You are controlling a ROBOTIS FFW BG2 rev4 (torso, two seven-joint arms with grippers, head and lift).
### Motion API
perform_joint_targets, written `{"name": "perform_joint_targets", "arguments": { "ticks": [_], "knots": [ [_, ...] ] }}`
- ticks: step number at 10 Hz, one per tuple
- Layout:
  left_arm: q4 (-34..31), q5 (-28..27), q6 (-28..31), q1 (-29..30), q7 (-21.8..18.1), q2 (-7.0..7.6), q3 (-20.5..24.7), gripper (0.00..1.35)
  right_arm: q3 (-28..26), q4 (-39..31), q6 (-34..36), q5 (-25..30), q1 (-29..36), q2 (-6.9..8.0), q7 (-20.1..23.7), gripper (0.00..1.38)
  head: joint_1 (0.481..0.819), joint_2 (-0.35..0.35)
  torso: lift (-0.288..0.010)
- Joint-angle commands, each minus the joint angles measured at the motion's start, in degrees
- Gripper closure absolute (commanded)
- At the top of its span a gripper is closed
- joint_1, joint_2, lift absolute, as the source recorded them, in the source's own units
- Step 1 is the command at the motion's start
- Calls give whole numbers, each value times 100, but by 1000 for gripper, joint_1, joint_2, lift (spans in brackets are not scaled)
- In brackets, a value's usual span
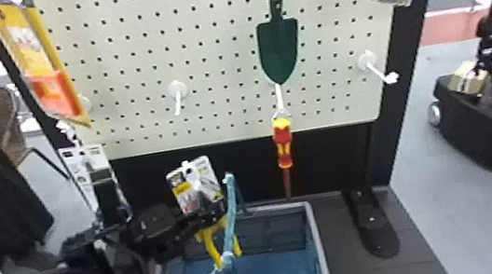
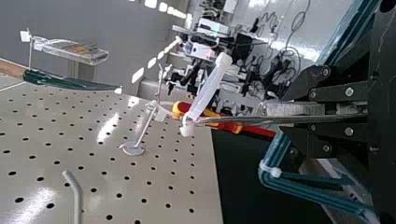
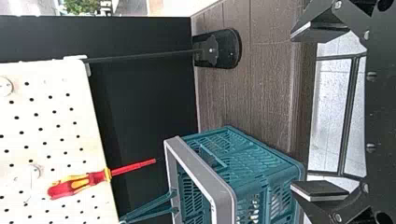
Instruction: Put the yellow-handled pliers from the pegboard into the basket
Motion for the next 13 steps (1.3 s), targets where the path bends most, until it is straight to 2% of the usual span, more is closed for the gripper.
{"name": "perform_joint_targets", "arguments": {
  "ticks": [1,4,5,6,7,8,10,13],
  "knots": [
    [97,57,-22,166,16,-72,36,1199,0,2,0,0,-4,5,1,174,549,0,-100],
    [547,198,-171,264,77,-80,36,1197,0,16,0,-9,9,5,1,174,549,0,-100],
    [590,250,-198,289,156,-80,45,1078,0,16,0,-9,-4,5,1,174,549,0,-100],
    [590,312,-189,301,244,-80,63,567,0,16,-9,-18,9,5,1,174,549,0,-100],
    [590,374,-189,289,288,-72,80,113,0,16,-9,-26,9,5,1,174,549,0,-100],
    [590,453,-189,277,306,-63,80,62,0,16,-18,-26,-4,5,1,174,549,0,-100],
    [576,488,-198,264,315,-63,80,228,0,30,-18,-26,-4,5,1,174,549,0,-100],
    [576,505,-206,264,315,-63,80,240,0,30,-18,-26,-16,5,1,174,549,0,-100]
  ]
}}
